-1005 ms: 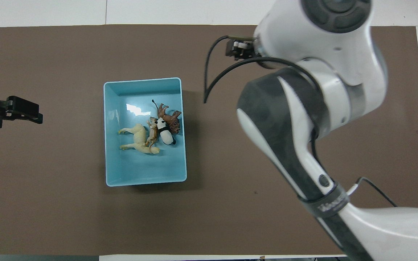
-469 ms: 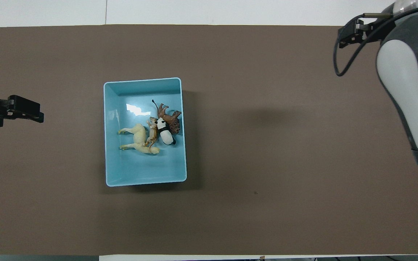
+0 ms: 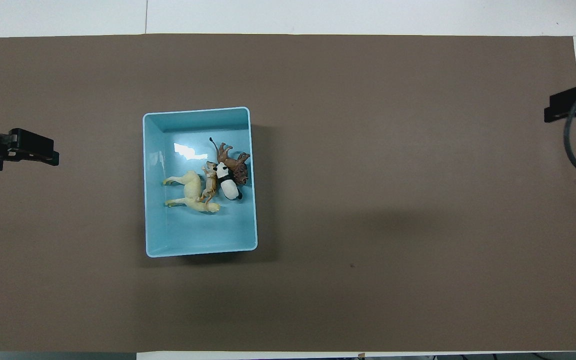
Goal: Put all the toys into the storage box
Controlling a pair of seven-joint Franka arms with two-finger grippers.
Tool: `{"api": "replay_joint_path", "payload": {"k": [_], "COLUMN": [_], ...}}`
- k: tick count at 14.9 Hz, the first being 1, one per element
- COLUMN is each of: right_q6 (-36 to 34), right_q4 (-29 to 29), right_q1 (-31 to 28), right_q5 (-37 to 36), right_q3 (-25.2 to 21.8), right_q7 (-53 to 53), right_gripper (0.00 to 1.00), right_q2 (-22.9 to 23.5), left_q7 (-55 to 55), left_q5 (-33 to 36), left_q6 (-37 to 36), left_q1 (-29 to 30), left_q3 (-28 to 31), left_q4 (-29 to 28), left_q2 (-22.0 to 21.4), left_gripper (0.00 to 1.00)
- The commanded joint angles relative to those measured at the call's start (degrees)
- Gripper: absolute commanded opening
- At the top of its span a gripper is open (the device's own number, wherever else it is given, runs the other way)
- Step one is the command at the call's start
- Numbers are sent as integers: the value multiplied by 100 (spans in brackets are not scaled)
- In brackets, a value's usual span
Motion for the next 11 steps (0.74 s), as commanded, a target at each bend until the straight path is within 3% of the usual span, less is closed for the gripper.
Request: {"api": "replay_joint_path", "payload": {"k": [1,11], "right_q6": [-217,-315], "right_q4": [-584,-549], "right_q1": [-406,-583], "right_q5": [65,3], "right_q3": [269,358], "right_q7": [-240,-240], "right_gripper": [100,100], "right_q2": [-412,-412], "left_q7": [91,38], "left_q5": [69,60], "left_q6": [58,14], "left_q1": [-53,26], "left_q3": [37,46], "left_q4": [-19,-142], "left_q2": [-29,-117], "left_gripper": [100,100]}}
